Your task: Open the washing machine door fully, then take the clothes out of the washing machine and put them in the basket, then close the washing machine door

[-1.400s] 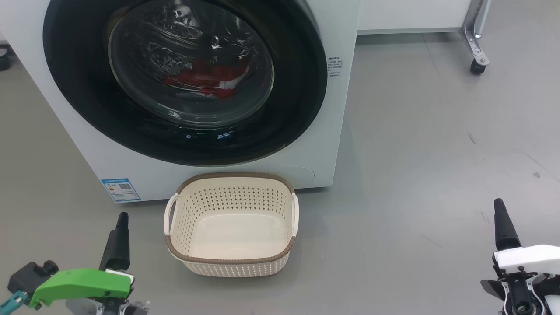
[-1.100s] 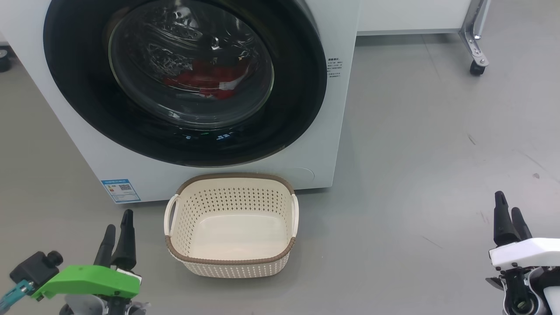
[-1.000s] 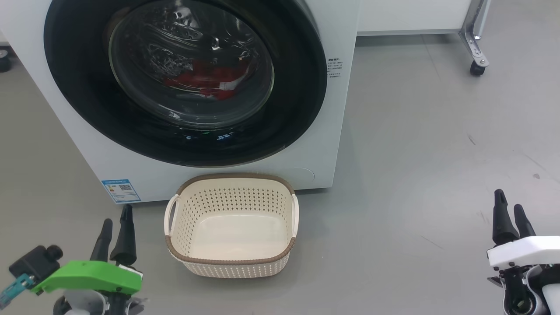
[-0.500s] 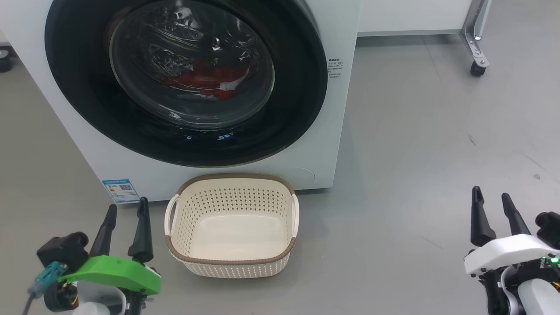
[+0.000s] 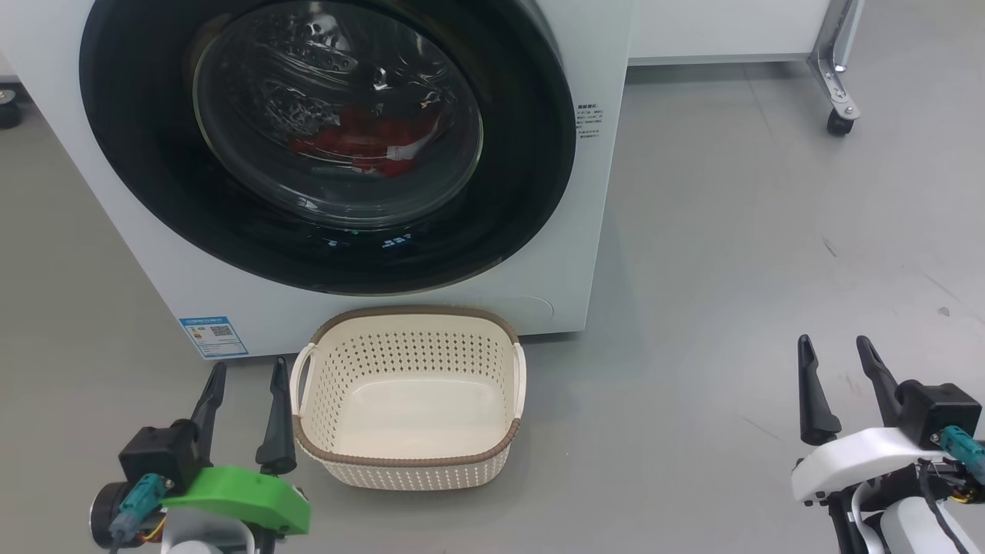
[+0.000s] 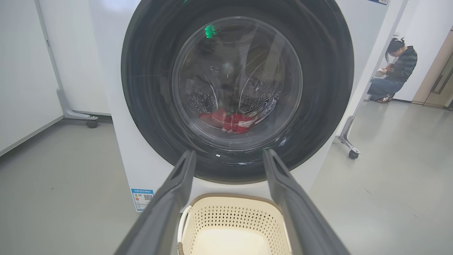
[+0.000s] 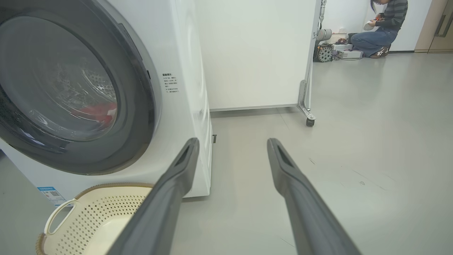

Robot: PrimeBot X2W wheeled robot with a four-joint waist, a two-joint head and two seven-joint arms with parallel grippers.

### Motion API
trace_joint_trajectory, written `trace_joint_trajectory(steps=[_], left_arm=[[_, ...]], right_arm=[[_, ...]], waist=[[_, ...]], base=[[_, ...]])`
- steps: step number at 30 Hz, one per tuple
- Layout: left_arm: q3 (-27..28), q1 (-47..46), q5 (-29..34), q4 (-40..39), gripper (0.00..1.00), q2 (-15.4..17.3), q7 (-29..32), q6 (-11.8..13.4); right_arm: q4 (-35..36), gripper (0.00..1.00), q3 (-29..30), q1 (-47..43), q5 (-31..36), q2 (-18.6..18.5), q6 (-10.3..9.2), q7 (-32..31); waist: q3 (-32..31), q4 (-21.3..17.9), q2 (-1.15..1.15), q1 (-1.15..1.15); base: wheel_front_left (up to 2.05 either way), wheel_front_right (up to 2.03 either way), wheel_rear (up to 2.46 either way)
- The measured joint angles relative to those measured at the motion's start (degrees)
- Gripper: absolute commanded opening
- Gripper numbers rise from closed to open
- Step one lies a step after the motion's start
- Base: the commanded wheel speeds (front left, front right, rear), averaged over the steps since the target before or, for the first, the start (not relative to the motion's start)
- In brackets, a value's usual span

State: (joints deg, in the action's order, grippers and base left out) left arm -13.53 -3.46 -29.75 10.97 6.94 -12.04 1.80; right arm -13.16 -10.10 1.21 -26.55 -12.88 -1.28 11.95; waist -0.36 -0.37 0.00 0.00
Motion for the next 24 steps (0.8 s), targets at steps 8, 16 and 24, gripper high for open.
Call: trace_joint_trajectory(steps=[8,16,24], left_arm=[[-0.8,0.1,6.1,0.5,1.00,-0.5,-1.8,1.0],[-1.0,0.3,8.7,0.9,1.00,-0.6,-2.3,1.4],[-0.8,0.3,8.8,1.5,1.00,-1.0,-2.4,1.4]], right_arm=[[0.0,1.00,-1.4,0.0,6.7,-0.4,-0.99,1.8],[0.0,1.00,-1.5,0.0,9.1,-0.4,-1.41,2.3],[-0.1,1.00,-0.9,0.0,9.1,-0.1,-1.48,2.3]], waist=[[-0.1,0.0,0.00,0.00],[-0.1,0.1,0.00,0.00],[-0.1,0.1,0.00,0.00]], base=[[0.00,0.00,0.00],[0.00,0.00,0.00],[0.00,0.00,0.00]])
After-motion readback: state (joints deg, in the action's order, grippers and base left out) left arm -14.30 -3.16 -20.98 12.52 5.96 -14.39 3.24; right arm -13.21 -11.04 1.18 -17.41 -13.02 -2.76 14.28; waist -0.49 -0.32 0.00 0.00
